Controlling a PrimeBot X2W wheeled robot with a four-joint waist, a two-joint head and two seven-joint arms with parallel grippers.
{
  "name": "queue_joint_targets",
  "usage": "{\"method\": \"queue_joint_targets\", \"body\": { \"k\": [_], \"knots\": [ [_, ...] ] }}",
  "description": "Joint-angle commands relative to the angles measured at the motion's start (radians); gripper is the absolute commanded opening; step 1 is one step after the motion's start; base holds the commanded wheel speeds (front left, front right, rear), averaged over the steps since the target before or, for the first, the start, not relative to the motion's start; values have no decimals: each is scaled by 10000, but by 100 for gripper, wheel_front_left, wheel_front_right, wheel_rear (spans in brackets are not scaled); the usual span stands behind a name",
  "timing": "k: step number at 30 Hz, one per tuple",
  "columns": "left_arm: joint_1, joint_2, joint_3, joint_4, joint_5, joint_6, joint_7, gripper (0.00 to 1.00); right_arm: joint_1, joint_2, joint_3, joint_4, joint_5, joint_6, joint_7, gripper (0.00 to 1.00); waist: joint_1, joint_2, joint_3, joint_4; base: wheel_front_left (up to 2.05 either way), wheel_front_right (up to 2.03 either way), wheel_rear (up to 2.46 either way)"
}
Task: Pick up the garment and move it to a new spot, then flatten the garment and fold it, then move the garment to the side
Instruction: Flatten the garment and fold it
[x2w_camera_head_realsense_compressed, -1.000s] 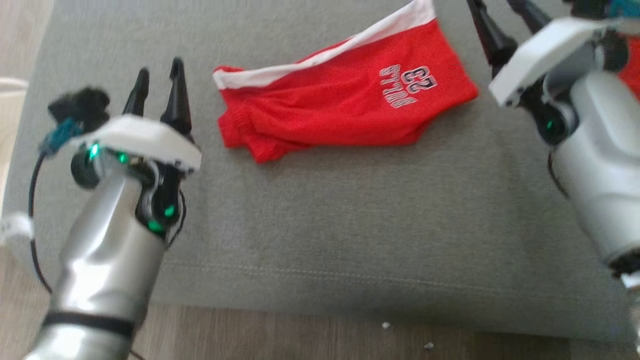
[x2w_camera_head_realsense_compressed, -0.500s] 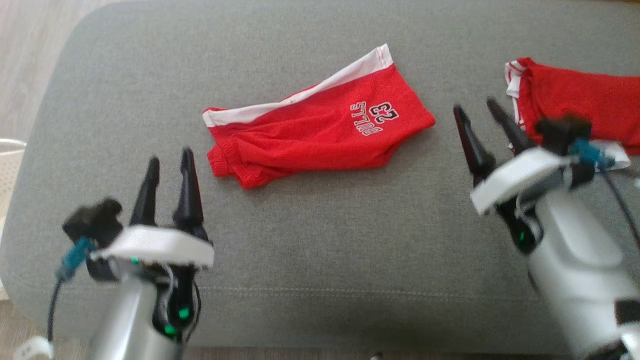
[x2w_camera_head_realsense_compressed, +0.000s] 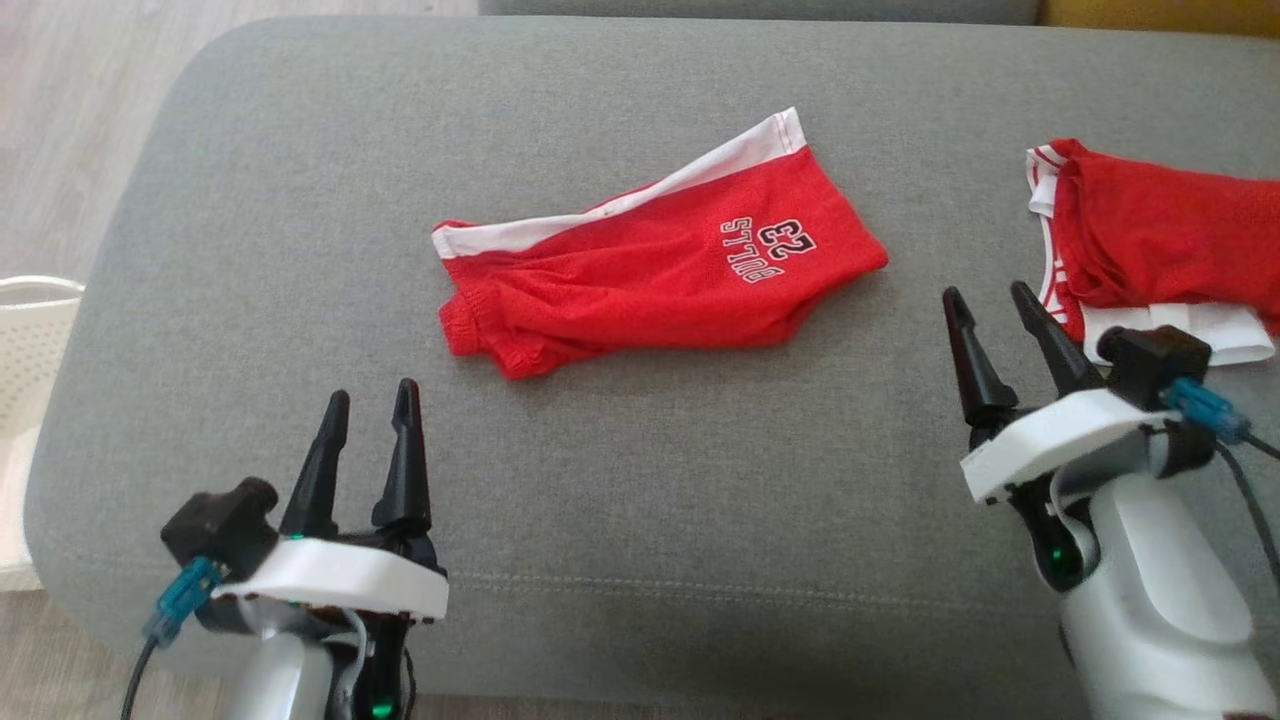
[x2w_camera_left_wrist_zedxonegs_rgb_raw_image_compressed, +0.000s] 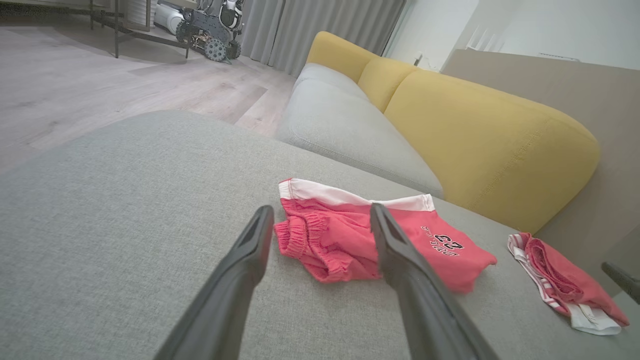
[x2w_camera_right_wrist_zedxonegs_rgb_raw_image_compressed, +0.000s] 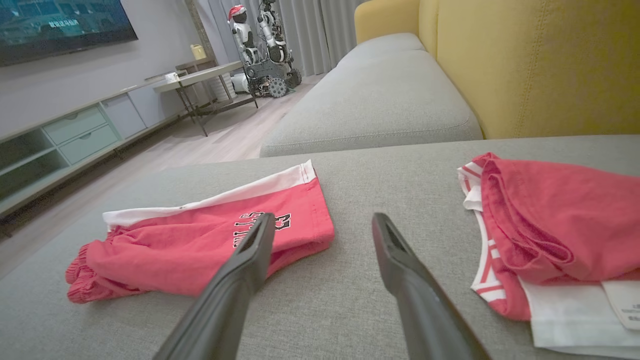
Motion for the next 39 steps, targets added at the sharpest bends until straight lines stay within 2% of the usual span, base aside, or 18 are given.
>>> {"method": "queue_joint_targets", "body": {
  "k": [1, 7, 15, 19, 27, 31, 36, 39],
  "knots": [
    [-287, 24, 261, -470, -91, 75, -91, 100, 84, 263, -47, -637, -21, -11, 157, 100, 1, -1, 7, 76, 0, 0, 0],
    [-539, 22, 79, -575, -103, 150, -91, 100, 473, 776, -784, -1523, 393, -11, 1044, 100, 1, -1, 238, 377, 0, 0, 0],
    [-738, 21, -123, -632, -312, 269, -91, 100, 127, 1411, -2277, -1634, 2275, -11, 2770, 100, 1, -1, 1007, 967, 0, 0, 0],
    [-940, 21, -188, -757, -363, 382, -91, 100, -452, 1518, -3051, -1127, 3256, -11, 3669, 100, 1, -1, 1359, 1283, 0, 0, 0],
    [-1235, 21, -552, -932, -497, 509, -91, 100, -1514, 1534, -3415, 120, 4355, -11, 4496, 100, 1, -1, 1726, 1831, 0, 0, 0],
    [-1268, 21, -676, -1011, -568, 584, -91, 100, -2005, 1535, -3531, 912, 4422, -11, 4649, 100, 1, -1, 1802, 2035, 0, 0, 0],
    [-1230, 21, -714, -1099, -641, 633, -91, 100, -2701, 1535, -4064, 2229, 3964, -11, 4457, 100, 1, -1, 1886, 2197, 0, 0, 0],
    [-1235, 20, -733, -1124, -698, 657, -91, 100, -3133, 1536, -4027, 2925, 3821, -11, 4497, 100, 1, -1, 1927, 2271, 0, 0, 0]
  ]
}}
